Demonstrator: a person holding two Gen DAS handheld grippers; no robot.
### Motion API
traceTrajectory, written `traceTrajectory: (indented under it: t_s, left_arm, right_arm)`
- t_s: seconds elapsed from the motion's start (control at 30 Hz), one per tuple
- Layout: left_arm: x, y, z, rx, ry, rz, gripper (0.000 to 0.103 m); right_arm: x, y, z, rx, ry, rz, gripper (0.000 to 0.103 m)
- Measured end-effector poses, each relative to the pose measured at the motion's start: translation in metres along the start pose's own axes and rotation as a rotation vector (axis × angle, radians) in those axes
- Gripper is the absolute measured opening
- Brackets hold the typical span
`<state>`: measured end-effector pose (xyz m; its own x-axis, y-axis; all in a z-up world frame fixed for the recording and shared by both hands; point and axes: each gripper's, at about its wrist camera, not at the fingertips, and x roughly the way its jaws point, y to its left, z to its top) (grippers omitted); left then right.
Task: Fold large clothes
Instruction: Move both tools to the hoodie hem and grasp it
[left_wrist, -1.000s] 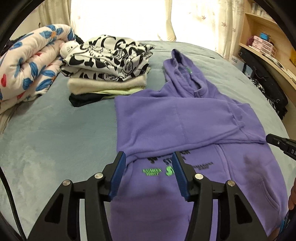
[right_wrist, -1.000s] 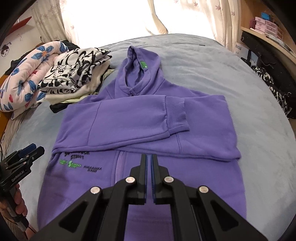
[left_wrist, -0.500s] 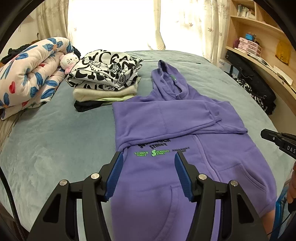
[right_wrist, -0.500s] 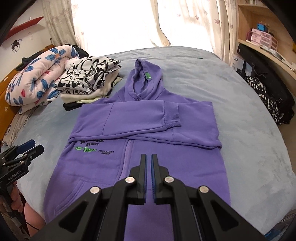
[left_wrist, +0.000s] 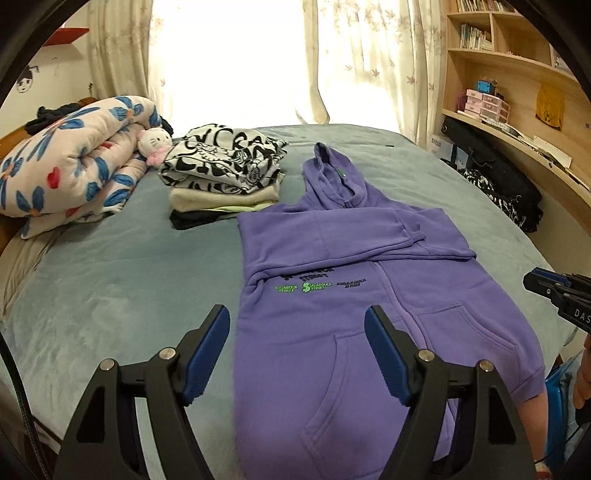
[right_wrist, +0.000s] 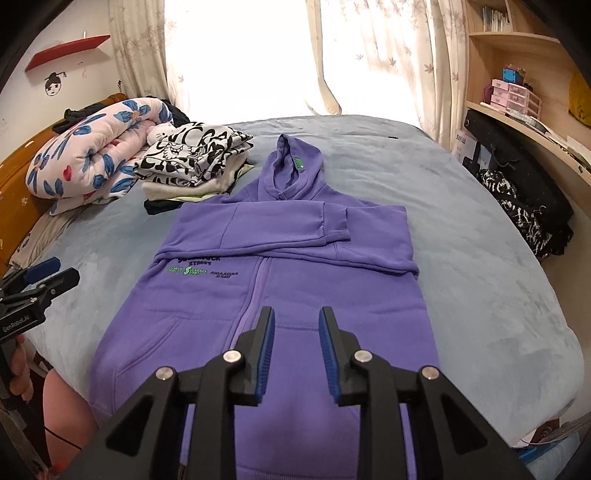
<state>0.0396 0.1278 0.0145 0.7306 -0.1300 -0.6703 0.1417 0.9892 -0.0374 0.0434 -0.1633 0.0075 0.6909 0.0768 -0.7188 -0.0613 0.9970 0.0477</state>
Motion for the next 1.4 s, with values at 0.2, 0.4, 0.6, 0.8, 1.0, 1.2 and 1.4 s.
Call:
traceTrajectory:
  t_s: [0.2,0.4,0.6,0.8,1.0,1.2,1.4]
  left_arm:
    - [-0.016,0.017,-0.022,-0.042,0.017,0.010,0.075]
    - [-0.021,0.050,-0.060,-0.110,0.043,-0.005,0.074]
    - [-0.007,0.075,-0.111,-0.183,0.082,-0.058,0.074]
    - [0.024,0.070,-0.150,-0.211,0.153,-0.131,0.074]
    - [0.035,0.083,-0.167,-0.306,0.184,-0.164,0.074]
    - [0.036,0.082,-0.174,-0.336,0.202,-0.182,0.074]
    - [0.039,0.066,-0.175,-0.279,0.235,-0.201,0.074]
  right_arm:
    - [-0.017,-0.004,-0.022,-0.006,-0.007,-0.017,0.025]
    - [-0.034,-0.022,-0.052,-0.017,-0.037,-0.060,0.026]
    - [-0.033,-0.048,-0.093,-0.018,-0.023,-0.090,0.026]
    - [-0.024,-0.081,-0.130,0.034,-0.003,-0.088,0.026]
    - [-0.004,-0.114,-0.151,0.149,0.042,-0.031,0.026]
    - [-0.005,-0.119,-0.162,0.173,0.033,-0.002,0.026]
    - [-0.012,-0.134,-0.168,0.214,0.038,-0.017,0.050]
